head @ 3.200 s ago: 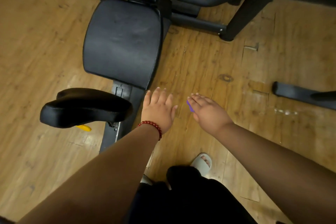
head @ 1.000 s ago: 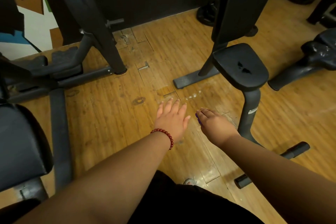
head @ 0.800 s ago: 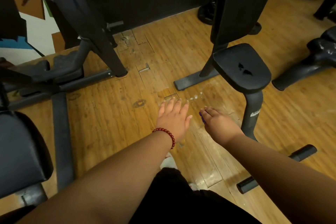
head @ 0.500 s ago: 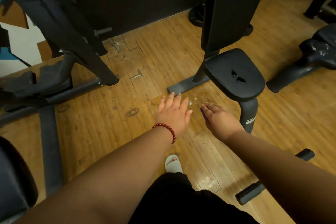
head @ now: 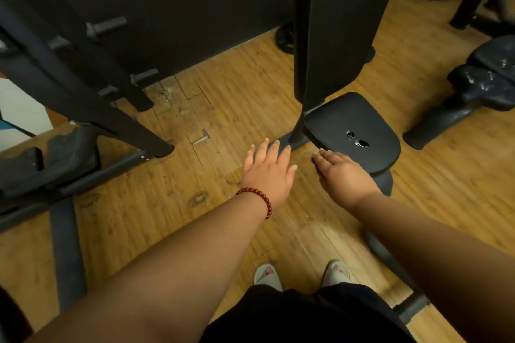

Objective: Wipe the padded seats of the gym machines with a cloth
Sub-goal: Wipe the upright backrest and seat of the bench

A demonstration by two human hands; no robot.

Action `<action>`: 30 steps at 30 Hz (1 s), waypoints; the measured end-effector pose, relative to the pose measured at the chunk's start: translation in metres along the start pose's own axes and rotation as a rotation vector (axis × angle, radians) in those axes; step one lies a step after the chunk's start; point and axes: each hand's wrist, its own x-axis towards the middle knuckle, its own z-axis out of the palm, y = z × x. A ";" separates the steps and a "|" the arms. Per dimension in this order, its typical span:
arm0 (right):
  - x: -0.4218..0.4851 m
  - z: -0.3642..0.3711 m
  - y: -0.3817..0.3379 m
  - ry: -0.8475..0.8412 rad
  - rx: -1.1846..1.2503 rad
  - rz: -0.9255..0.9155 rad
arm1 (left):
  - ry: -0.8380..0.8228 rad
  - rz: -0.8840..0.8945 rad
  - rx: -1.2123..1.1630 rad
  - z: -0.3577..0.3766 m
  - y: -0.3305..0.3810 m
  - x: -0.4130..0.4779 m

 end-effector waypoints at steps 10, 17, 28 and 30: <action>0.037 -0.020 0.057 -0.005 -0.017 -0.072 | 0.026 -0.078 0.011 -0.014 0.048 0.048; 0.059 -0.034 0.127 -0.010 -0.079 -0.169 | 0.040 -0.199 -0.023 -0.017 0.102 0.085; 0.110 -0.089 0.193 0.084 -0.178 -0.295 | 0.179 -0.293 -0.024 -0.051 0.139 0.150; 0.126 -0.099 0.195 0.109 -0.179 -0.318 | 0.207 -0.302 -0.017 -0.060 0.137 0.167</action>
